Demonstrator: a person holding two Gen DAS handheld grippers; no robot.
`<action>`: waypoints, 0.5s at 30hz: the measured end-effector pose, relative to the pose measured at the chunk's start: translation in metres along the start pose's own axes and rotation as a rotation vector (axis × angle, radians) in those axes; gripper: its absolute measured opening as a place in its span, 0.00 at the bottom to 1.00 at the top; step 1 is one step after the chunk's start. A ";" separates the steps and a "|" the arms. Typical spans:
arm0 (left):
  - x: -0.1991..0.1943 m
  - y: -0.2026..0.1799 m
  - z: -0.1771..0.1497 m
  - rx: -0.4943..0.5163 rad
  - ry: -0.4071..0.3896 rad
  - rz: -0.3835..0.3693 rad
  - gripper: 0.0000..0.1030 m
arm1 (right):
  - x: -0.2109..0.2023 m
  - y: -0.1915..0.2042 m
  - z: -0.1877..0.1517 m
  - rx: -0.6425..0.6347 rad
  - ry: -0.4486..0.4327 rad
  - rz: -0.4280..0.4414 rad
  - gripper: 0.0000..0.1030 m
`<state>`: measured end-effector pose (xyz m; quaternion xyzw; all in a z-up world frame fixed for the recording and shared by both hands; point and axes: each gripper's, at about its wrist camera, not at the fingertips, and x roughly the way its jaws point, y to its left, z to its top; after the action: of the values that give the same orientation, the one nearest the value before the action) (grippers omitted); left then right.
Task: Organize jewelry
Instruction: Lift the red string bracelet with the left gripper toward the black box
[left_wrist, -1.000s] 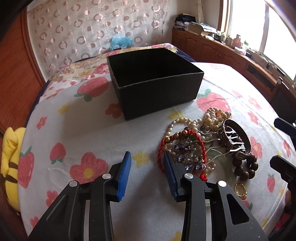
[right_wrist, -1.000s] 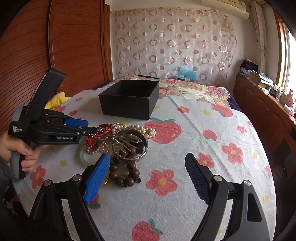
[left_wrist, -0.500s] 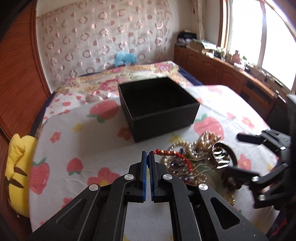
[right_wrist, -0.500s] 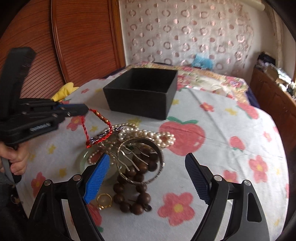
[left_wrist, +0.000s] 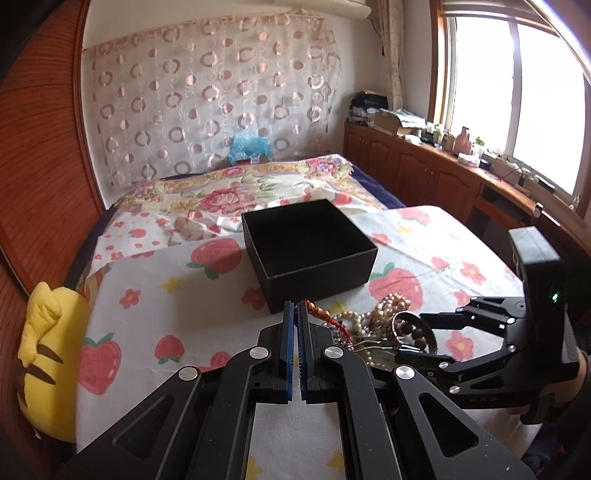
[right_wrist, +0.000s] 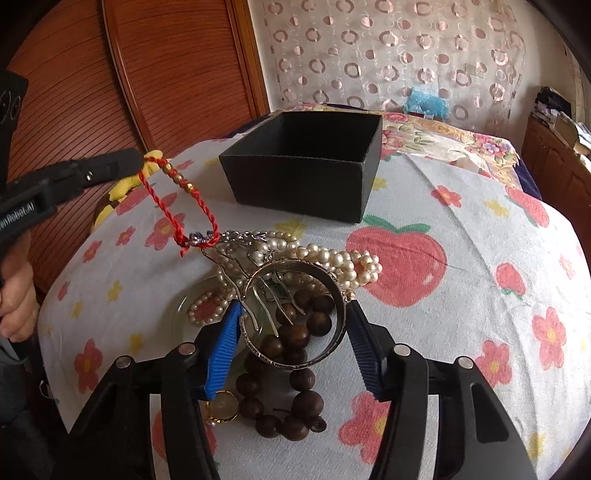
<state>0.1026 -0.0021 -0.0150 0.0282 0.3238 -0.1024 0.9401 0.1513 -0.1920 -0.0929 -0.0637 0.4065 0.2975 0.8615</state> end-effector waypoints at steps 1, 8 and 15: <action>-0.002 0.001 0.000 0.000 -0.005 0.000 0.01 | -0.002 0.001 -0.001 -0.004 -0.006 -0.001 0.58; -0.020 -0.001 0.009 0.009 -0.053 -0.008 0.01 | -0.015 0.003 -0.002 -0.027 -0.046 -0.021 0.58; -0.033 -0.005 0.024 0.021 -0.091 -0.019 0.01 | -0.022 -0.003 -0.003 -0.016 -0.067 -0.034 0.58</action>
<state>0.0907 -0.0036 0.0243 0.0303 0.2798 -0.1158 0.9526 0.1401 -0.2055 -0.0786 -0.0676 0.3741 0.2879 0.8790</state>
